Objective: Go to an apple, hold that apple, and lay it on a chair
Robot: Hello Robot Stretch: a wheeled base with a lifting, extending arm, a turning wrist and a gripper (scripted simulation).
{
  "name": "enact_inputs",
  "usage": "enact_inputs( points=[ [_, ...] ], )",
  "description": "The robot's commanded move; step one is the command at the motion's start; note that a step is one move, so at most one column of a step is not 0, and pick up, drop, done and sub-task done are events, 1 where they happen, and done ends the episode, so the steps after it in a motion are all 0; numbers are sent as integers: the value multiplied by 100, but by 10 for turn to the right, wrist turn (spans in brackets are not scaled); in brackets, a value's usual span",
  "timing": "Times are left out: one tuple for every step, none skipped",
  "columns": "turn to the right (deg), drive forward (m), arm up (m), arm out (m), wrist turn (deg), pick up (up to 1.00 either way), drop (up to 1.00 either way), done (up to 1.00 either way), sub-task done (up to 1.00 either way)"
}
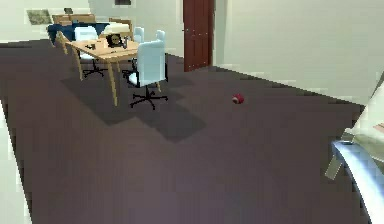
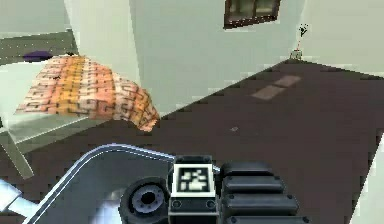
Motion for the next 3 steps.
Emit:
enact_inputs(
  points=[
    [-240,0,0,0,0,0,0,0,0],
    [0,35,0,0,0,0,0,0,0],
    [0,100,0,0,0,0,0,0,0]
  ],
)
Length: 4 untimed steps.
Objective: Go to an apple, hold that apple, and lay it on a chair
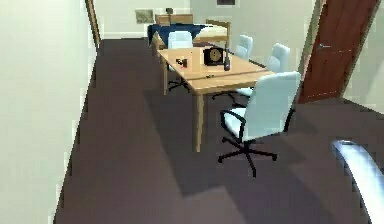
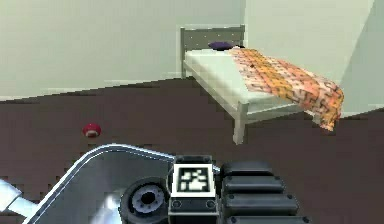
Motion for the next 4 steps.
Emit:
enact_inputs(
  points=[
    [0,100,0,0,0,0,0,0,0],
    [90,0,0,0,0,0,0,0,0],
    [0,25,0,0,0,0,0,0,0],
    [450,0,0,0,0,0,0,0,0]
  ],
)
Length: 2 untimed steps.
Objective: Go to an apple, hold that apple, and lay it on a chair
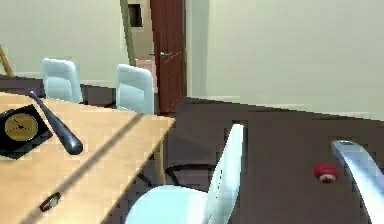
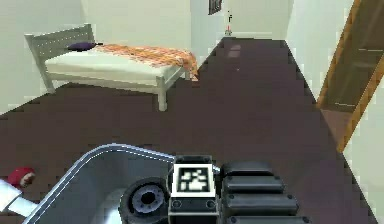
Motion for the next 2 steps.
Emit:
enact_inputs(
  points=[
    [450,0,0,0,0,0,0,0,0],
    [150,0,0,0,0,0,0,0,0]
  ],
)
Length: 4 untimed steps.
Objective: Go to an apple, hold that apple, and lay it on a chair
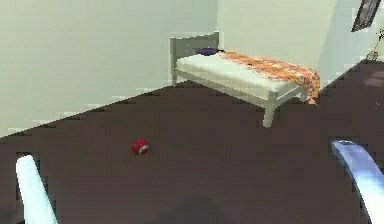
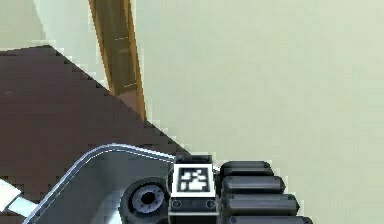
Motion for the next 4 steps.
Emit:
enact_inputs(
  points=[
    [-450,0,0,0,0,0,0,0,0],
    [-450,0,0,0,0,0,0,0,0],
    [-90,0,0,0,0,0,0,0,0],
    [450,0,0,0,0,0,0,0,0]
  ],
)
